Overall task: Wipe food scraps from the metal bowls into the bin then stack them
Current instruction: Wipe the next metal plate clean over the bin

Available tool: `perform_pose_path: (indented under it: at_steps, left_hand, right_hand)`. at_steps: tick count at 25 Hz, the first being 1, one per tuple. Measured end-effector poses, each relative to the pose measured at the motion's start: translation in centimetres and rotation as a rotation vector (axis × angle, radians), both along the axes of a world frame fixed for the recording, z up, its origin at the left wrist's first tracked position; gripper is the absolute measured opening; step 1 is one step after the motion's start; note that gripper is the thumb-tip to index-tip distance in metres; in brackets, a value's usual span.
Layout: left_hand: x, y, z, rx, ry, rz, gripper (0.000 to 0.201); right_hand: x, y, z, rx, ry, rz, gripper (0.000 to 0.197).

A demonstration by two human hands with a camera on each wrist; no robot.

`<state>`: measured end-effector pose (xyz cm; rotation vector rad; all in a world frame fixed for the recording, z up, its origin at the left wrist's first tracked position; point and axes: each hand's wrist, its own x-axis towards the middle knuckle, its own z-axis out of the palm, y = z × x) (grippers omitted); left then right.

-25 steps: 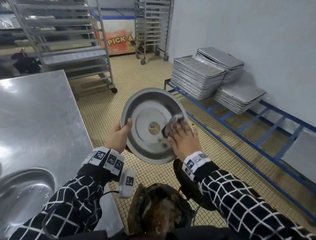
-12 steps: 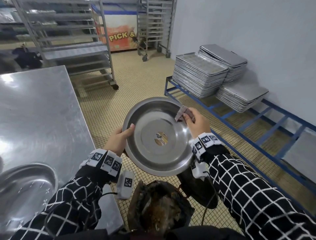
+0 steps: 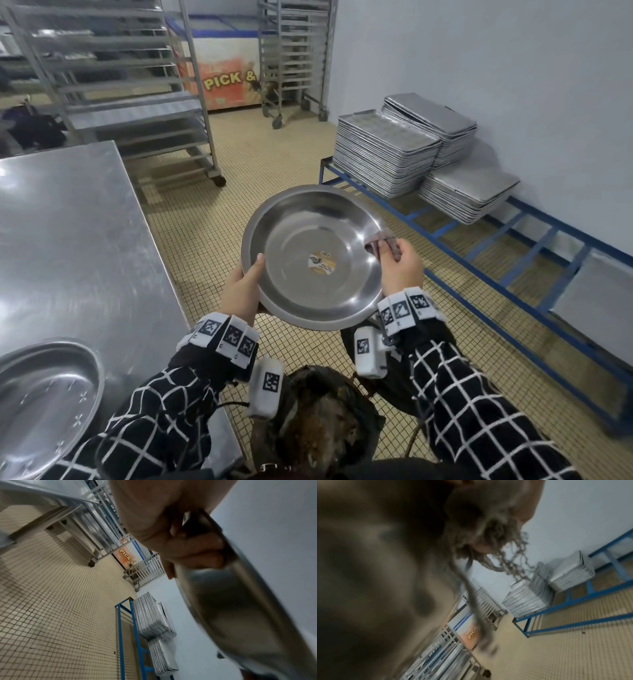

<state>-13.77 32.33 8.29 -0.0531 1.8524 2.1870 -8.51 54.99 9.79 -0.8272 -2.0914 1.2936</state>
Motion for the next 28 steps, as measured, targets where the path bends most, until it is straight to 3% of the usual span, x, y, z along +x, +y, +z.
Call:
perform_pose_path:
  at_steps: [3,6,12,16,19,21,24,28]
  left_hand:
    - [-0.3,-0.2,0.3,0.059,-0.104,-0.204,0.042]
    - [-1.1,-0.4,1.3,0.065,-0.143,-0.266,0.039]
    - [-1.0,2.1,2.9,0.071,-0.045,-0.120,0.040]
    - [0.5,4.0,2.5,0.060,0.006,-0.171,0.041]
    - [-0.5,2.5,2.6,0.032,0.047,-0.304,0.047]
    - [-1.6,0.2,2.5,0.211,0.020,-0.328,0.046]
    - [-2.4,-1.7,2.6,0.324,-0.064,-0.268,0.038]
    - [-2.7,-0.8,2.7,0.261,-0.083,-0.046,0.028]
  right_hand:
    - [0.3,2.4,2.8,0.110,-0.072,0.132,0.019]
    - [0.7,3.2,3.9,0.112,-0.193,0.212,0.021]
    - [1.8,-0.6,2.6,-0.133,0.034,-0.139,0.021]
    - [1.1,-3.0,2.2,-0.252,0.153,-0.202,0.017]
    - [1.1,-1.4,2.1,-0.219,0.100,-0.102,0.019]
    - [1.2,0.2,2.6,-0.141,-0.004,0.052,0.019]
    - [1.0,0.9,3.3,-0.096,-0.116,0.214,0.020]
    - [0.5,-1.6,2.8,-0.213,-0.098,0.113,0.023]
